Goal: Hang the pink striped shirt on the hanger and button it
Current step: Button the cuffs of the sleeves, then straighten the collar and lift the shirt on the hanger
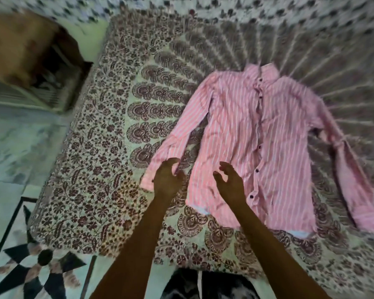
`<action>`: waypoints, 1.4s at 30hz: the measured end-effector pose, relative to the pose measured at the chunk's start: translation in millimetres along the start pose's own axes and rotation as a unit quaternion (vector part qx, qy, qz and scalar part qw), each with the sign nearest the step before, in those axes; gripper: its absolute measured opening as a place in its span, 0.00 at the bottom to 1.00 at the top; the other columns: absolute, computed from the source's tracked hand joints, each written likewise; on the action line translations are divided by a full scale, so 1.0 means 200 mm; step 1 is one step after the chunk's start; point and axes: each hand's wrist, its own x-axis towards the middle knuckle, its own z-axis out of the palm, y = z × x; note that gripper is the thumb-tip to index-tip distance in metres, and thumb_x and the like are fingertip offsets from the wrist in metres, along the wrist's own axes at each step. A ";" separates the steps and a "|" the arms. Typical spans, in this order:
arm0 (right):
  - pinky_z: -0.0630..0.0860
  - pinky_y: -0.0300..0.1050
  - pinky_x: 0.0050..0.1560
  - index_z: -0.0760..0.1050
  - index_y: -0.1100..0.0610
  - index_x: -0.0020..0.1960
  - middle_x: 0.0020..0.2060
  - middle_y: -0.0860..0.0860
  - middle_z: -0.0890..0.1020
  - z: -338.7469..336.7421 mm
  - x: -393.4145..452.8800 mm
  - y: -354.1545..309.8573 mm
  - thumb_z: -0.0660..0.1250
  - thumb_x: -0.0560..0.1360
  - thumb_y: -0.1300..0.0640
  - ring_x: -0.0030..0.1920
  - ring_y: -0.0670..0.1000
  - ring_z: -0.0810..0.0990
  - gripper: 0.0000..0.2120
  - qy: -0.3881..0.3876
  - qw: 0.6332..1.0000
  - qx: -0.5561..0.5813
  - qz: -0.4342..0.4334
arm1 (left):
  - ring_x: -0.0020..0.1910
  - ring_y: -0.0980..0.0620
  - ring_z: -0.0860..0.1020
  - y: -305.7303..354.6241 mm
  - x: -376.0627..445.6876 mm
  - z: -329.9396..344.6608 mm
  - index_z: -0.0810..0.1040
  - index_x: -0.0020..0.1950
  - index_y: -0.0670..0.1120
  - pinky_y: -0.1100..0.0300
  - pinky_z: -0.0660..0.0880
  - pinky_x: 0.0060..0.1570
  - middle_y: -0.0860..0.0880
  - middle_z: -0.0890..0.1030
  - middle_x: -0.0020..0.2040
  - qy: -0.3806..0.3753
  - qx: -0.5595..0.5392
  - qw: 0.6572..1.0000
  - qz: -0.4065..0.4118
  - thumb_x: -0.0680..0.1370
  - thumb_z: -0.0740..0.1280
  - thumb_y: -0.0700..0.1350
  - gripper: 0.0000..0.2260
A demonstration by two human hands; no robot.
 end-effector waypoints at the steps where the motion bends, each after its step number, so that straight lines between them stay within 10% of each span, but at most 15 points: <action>1: 0.65 0.38 0.55 0.71 0.62 0.64 0.58 0.58 0.78 -0.04 0.03 0.01 0.64 0.76 0.59 0.60 0.56 0.76 0.18 0.007 1.000 0.004 0.002 | 0.59 0.45 0.77 0.05 0.02 0.03 0.76 0.61 0.42 0.55 0.71 0.61 0.43 0.79 0.59 0.000 0.003 1.000 0.015 0.73 0.68 0.44 0.17; 24: 0.67 0.43 0.61 0.71 0.63 0.64 0.60 0.58 0.77 -0.85 1.49 0.37 0.64 0.76 0.61 0.61 0.56 0.75 0.17 0.085 0.994 0.064 -0.035 | 0.58 0.43 0.77 1.18 1.16 0.93 0.75 0.63 0.44 0.53 0.72 0.60 0.43 0.80 0.57 0.000 0.040 0.986 0.162 0.70 0.62 0.51 0.23; 35: 0.69 0.45 0.57 0.70 0.60 0.65 0.60 0.57 0.77 -0.77 2.54 0.37 0.63 0.74 0.59 0.61 0.57 0.74 0.19 0.139 0.989 -0.015 -0.043 | 0.55 0.42 0.78 1.36 2.12 1.27 0.78 0.56 0.46 0.52 0.75 0.53 0.43 0.81 0.53 0.085 0.032 0.991 0.095 0.75 0.65 0.47 0.11; 42: 0.66 0.51 0.62 0.61 0.61 0.70 0.64 0.63 0.70 -0.74 2.91 0.35 0.60 0.76 0.51 0.65 0.61 0.68 0.26 0.150 0.984 -0.096 -0.019 | 0.63 0.38 0.73 1.45 2.48 1.40 0.71 0.62 0.42 0.52 0.69 0.60 0.37 0.76 0.61 0.057 0.076 0.995 0.024 0.77 0.61 0.55 0.21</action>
